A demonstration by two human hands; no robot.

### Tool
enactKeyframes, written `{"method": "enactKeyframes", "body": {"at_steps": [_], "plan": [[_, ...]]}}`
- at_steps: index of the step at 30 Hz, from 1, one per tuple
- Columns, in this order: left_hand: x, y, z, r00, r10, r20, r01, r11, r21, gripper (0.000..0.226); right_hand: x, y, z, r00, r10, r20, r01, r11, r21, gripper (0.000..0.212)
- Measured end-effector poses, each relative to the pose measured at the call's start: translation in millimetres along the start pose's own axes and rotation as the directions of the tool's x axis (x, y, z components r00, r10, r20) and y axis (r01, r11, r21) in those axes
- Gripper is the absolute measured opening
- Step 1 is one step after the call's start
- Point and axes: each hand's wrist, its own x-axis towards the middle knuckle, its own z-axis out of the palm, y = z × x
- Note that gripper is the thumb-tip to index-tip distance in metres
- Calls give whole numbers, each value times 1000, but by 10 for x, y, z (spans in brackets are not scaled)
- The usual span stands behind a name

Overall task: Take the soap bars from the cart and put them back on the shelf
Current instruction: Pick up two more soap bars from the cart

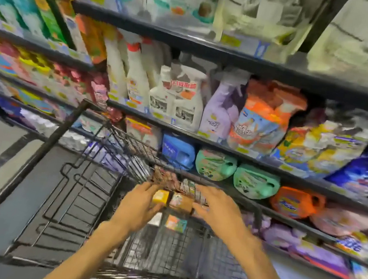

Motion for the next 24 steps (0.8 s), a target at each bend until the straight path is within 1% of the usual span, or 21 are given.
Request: {"method": "enactKeyframes", "body": {"at_steps": [3, 6, 9, 11, 12, 15, 18, 20, 22, 24], "plan": [[164, -379, 335, 993, -88, 80, 91, 995, -33, 53, 190, 126, 393, 997, 47, 68, -51, 997, 53, 59], [304, -762, 753, 966, -177, 187, 190, 980, -54, 57, 364, 250, 799, 981, 105, 165, -116, 991, 58, 56], [492, -1156, 1313, 937, -220, 272, 250, 965, -78, 57, 528, 384, 1256, 964, 160, 214, -184, 978, 97, 55], [648, -1402, 1748, 913, -230, 337, 265, 963, -59, 56, 629, 498, 1590, 941, 177, 287, -204, 976, 69, 58], [715, -1505, 1950, 900, -238, 366, 271, 962, -40, 57, 662, 548, 1749, 931, 185, 316, -218, 973, 74, 59], [898, -1780, 2526, 877, -249, 410, 264, 964, 21, 57, 710, 657, 2169, 931, 208, 299, -257, 957, 133, 55], [1069, -2042, 2997, 864, -248, 438, 231, 969, 94, 60, 784, 772, 2511, 921, 250, 300, -275, 961, 43, 60], [1171, -2206, 3251, 853, -236, 465, 172, 969, 177, 65, 824, 853, 2730, 918, 261, 300, -287, 957, 46, 61], [1233, -2319, 3426, 858, -248, 450, 171, 964, 205, 66, 851, 914, 2910, 910, 278, 306, -313, 947, 71, 61], [1257, -2367, 3526, 878, -236, 417, 164, 966, 201, 63, 851, 938, 3025, 905, 291, 311, -329, 941, 75, 60]]}}
